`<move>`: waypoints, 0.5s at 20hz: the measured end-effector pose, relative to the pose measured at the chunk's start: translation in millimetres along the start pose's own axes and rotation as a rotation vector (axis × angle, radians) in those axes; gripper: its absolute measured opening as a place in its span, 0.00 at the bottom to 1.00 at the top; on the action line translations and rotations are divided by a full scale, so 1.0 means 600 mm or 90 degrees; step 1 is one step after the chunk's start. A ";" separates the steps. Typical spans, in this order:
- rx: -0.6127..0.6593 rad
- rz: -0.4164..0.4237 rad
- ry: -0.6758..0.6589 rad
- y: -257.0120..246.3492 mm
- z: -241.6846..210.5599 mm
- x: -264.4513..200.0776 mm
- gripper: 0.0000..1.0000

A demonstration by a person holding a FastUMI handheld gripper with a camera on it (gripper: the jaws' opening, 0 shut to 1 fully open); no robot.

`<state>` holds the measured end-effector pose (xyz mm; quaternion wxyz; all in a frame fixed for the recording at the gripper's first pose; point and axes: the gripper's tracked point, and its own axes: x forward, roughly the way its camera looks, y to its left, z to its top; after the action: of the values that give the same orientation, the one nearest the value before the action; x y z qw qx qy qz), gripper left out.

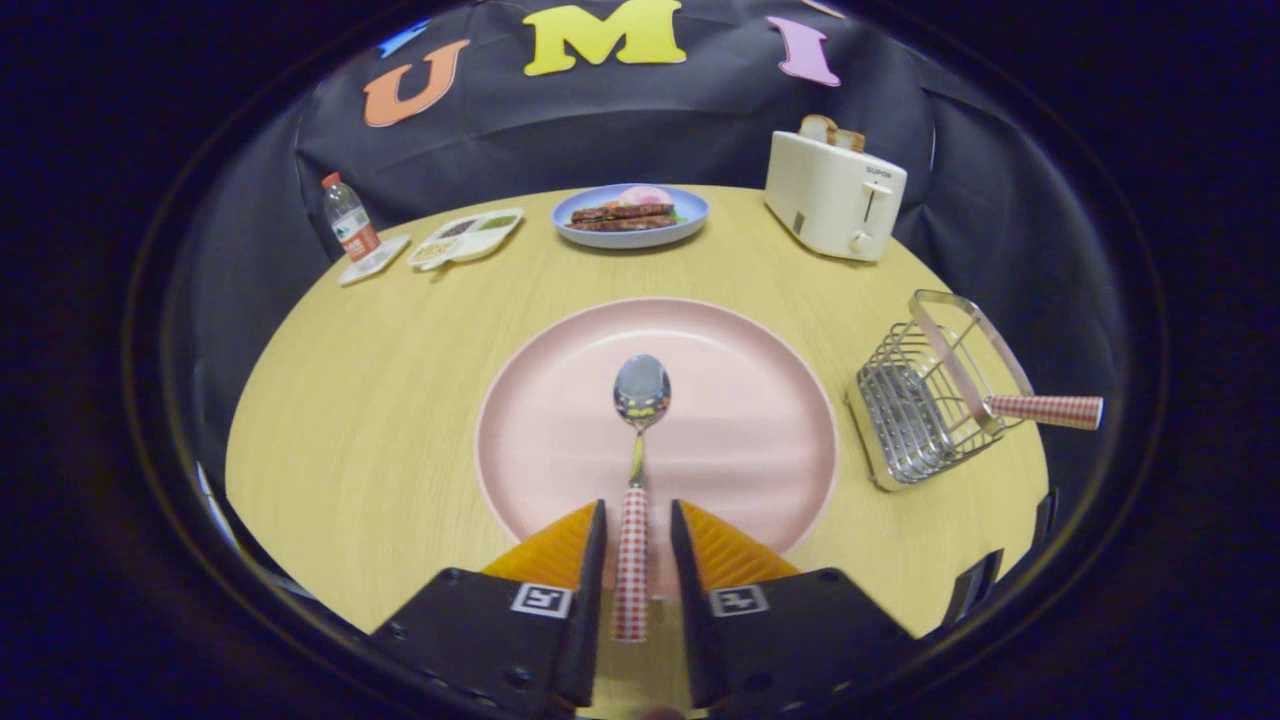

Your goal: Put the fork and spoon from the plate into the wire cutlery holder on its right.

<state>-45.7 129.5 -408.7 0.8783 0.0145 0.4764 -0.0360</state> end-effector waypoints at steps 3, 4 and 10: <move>0.005 -0.003 0.022 -0.006 -0.002 0.002 0.10; 0.013 0.004 0.030 -0.006 -0.002 -0.001 0.10; 0.032 0.028 0.055 -0.021 0.028 -0.045 0.01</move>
<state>-47.3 117.0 -376.5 0.8569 0.0485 0.5124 -0.0277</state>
